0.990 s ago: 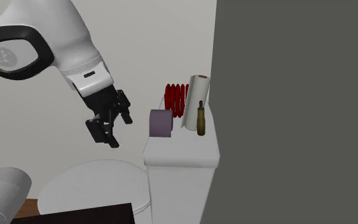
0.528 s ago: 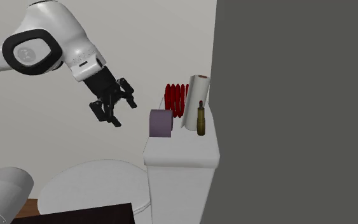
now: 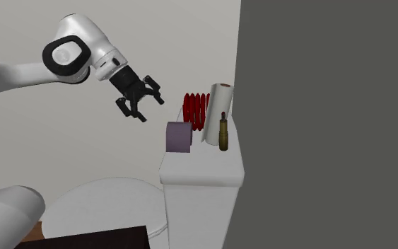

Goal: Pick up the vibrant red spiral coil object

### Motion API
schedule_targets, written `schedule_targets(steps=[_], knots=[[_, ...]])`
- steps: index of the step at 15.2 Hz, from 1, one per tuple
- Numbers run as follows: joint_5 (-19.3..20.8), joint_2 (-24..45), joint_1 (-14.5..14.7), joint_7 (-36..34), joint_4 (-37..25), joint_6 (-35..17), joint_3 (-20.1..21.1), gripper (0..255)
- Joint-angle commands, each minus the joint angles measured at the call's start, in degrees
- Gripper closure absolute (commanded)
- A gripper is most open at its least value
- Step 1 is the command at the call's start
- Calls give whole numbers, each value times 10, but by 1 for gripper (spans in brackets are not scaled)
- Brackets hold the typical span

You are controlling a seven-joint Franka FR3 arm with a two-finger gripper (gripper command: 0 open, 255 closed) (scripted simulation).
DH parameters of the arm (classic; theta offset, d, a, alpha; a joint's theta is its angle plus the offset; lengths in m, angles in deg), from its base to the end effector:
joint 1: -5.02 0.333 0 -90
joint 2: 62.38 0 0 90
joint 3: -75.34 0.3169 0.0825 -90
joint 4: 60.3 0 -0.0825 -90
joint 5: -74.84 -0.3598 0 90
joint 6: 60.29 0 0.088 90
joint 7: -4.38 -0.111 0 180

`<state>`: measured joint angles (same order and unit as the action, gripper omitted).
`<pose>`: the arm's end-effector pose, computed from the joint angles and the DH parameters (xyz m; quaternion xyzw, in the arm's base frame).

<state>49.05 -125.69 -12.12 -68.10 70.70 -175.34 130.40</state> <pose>0.2078 0.3525 0.5591 -0.8690 0.3808 -0.3100 0.0614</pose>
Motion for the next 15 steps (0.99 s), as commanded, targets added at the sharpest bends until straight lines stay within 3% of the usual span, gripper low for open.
schedule_targets(steps=[1, 8, 14, 15], knots=[[2, -3, -49, -57, -44, -2, 47, 0], [23, -35, -247, -230, -257, 55, 163, 0], [46, -66, -453, -368, -525, 167, 223, 0], [48, -68, -477, -381, -559, 183, 227, 0]])
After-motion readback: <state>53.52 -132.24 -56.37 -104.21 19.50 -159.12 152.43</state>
